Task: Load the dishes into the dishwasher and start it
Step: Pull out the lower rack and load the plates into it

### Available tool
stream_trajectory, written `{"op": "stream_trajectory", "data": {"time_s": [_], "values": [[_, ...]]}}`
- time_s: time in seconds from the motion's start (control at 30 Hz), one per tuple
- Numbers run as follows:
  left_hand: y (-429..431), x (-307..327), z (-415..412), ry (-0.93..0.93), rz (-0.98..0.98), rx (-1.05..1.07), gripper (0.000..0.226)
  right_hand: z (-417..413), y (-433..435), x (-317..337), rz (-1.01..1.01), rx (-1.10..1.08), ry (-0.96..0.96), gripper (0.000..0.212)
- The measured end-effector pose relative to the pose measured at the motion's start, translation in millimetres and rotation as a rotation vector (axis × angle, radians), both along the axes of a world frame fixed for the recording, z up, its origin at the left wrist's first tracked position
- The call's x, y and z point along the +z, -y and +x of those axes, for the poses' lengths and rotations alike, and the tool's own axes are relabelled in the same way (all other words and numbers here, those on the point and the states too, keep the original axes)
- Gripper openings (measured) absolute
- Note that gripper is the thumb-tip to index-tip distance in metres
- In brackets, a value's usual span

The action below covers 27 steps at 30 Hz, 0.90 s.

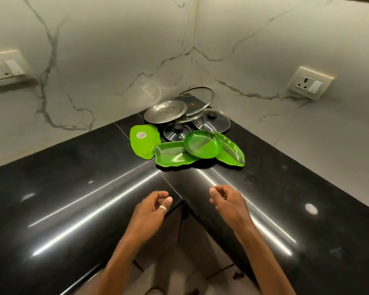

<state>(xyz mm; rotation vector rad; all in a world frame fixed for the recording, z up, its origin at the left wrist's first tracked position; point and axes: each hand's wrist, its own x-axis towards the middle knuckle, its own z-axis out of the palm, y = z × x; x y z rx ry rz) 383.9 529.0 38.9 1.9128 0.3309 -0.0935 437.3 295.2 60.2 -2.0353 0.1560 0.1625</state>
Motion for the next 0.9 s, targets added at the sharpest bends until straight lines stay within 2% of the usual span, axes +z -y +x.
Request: {"op": "stream_trajectory", "data": {"time_s": [0.1, 0.3, 0.37, 0.43, 0.5, 0.6, 0.7, 0.9], "values": [[7, -8, 33, -0.044, 0.004, -0.042, 0.011, 32, 1, -8, -0.176, 0.01, 0.018, 0.012], [-3, -28, 98, -0.099, -0.03, -0.068, 0.013, 109, -15, -47, -0.7, 0.142, 0.245, 0.028], [-6, -31, 114, -0.109, -0.035, -0.089, 0.011, 139, -21, -56, -0.731, 0.098, 0.254, 0.031], [-9, -34, 129, -0.129, -0.043, -0.117, 0.008, 171, -26, -61, -0.59, -0.026, 0.107, 0.033], [-11, -38, 140, -0.149, -0.038, -0.14, 0.009, 198, -26, -68, -0.397, -0.2, -0.125, 0.028], [-17, -41, 152, -0.167, -0.049, -0.144, 0.014, 224, -28, -92, -0.006, -0.435, -0.332, 0.038], [-18, -43, 164, -0.177, -0.057, -0.141, 0.01, 241, -29, -114, 0.313, -0.564, -0.432, 0.033], [-18, -48, 185, -0.204, -0.079, -0.111, 0.01, 256, -36, -122, 0.538, -0.592, -0.464, 0.019]]}}
